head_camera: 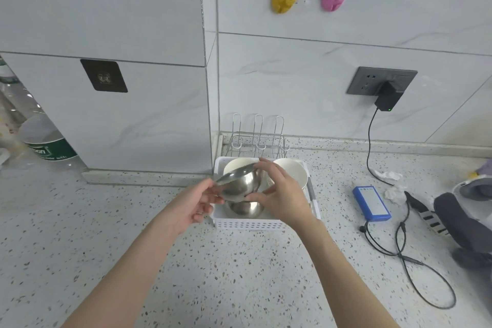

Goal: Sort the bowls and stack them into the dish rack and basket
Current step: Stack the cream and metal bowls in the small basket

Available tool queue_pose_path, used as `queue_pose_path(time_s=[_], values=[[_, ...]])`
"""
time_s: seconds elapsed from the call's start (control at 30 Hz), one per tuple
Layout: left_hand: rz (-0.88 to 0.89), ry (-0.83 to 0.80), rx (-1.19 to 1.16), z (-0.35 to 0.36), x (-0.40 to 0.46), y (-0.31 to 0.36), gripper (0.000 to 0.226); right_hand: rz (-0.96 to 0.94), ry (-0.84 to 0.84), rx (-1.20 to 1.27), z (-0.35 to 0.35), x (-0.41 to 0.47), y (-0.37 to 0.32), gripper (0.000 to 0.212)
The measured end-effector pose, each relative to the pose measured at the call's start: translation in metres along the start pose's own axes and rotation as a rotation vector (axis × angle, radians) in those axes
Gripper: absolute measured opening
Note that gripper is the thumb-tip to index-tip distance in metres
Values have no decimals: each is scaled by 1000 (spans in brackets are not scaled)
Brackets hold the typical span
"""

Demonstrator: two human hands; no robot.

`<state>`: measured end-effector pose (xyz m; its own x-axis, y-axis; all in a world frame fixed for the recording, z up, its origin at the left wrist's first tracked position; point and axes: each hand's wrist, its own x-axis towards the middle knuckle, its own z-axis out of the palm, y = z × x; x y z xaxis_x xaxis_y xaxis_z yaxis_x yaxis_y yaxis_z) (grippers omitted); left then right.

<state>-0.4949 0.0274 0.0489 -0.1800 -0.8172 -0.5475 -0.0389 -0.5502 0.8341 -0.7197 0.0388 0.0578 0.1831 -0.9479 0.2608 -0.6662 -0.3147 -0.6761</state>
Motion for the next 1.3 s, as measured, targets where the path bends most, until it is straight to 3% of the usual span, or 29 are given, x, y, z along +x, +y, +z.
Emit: queue_pose_path(time_s=[0.13, 0.27, 0.47, 0.67, 1.0, 1.3], values=[[50, 63, 162, 9, 10, 14, 29, 139, -28, 145, -7, 10, 10, 62], [103, 159, 160, 15, 26, 23, 26, 204, -1, 214, -6, 17, 15, 57], [148, 225, 341, 22, 43, 25, 49, 422, 0, 404, -5, 24, 29, 47], [115, 236, 517, 24, 51, 22, 52, 518, -56, 369, 2, 32, 41, 43], [26, 169, 452, 21, 62, 12, 46, 588, -163, 283, 17, 42, 55, 44], [-64, 71, 351, 12, 74, 2, 33, 534, -254, 197, 21, 38, 60, 54]])
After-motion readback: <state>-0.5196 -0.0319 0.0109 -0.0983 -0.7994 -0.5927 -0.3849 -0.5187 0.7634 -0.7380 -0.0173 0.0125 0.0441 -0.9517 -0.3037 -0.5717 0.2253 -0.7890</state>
